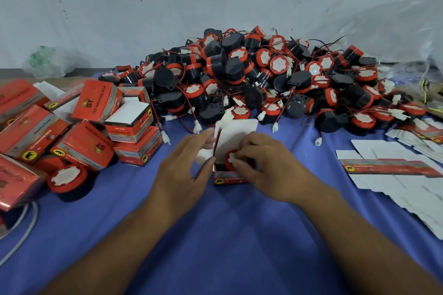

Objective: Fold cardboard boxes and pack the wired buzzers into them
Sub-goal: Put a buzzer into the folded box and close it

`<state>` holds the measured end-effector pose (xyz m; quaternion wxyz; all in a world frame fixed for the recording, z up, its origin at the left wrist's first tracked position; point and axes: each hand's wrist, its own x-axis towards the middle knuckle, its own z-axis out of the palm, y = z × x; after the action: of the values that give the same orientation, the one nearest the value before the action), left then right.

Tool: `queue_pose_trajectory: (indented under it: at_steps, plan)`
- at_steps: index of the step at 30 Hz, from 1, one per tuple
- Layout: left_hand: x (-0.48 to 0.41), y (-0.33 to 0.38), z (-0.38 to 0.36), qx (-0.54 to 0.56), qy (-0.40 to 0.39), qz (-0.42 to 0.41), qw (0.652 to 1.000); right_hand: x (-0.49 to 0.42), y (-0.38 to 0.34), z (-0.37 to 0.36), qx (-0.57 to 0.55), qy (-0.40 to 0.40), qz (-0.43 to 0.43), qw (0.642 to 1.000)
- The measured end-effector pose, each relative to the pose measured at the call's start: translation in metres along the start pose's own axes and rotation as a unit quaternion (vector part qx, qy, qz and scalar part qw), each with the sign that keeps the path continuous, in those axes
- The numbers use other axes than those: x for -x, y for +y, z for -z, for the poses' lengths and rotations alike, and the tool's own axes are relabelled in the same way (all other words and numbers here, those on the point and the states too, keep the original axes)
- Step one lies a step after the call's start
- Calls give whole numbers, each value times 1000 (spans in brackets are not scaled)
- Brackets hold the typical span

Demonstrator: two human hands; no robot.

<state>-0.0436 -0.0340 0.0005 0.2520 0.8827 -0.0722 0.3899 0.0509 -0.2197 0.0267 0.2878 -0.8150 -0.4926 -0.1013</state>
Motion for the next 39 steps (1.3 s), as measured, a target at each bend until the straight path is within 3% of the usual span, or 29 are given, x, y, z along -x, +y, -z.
queue_pose_trajectory:
  at_steps: [5, 8, 11, 16, 18, 23, 29, 32, 39]
  plan:
    - [4, 14, -7, 96, -74, 65, 990, -1, -1, -1, 8, 6, 13, 1000]
    - [0, 12, -9, 121, -5, 113, 986, -1, 2, -3, 3, 8, -1, 1000]
    - [-4, 8, -8, 168, -14, 188, 968, -1, 3, -4, -13, 20, -32, 999]
    - [-5, 7, -10, 55, -44, 35, 997, -3, 0, -5, -51, 26, -57, 997]
    - [-5, 7, -12, 28, -66, 12, 997, -3, -1, -4, -90, 29, -73, 993]
    - [-7, 3, -8, -4, -100, 71, 992, -2, 0, -7, -158, 97, -136, 973]
    - [-12, 9, -7, 1, -91, 120, 989, 0, -9, -7, -203, 161, -97, 961]
    - [-13, 10, -5, 31, -113, 185, 976, 2, -10, -7, -224, 140, -108, 959]
    - [-15, 9, 1, 72, -166, 260, 949, 1, -14, -11, -101, 71, -65, 990]
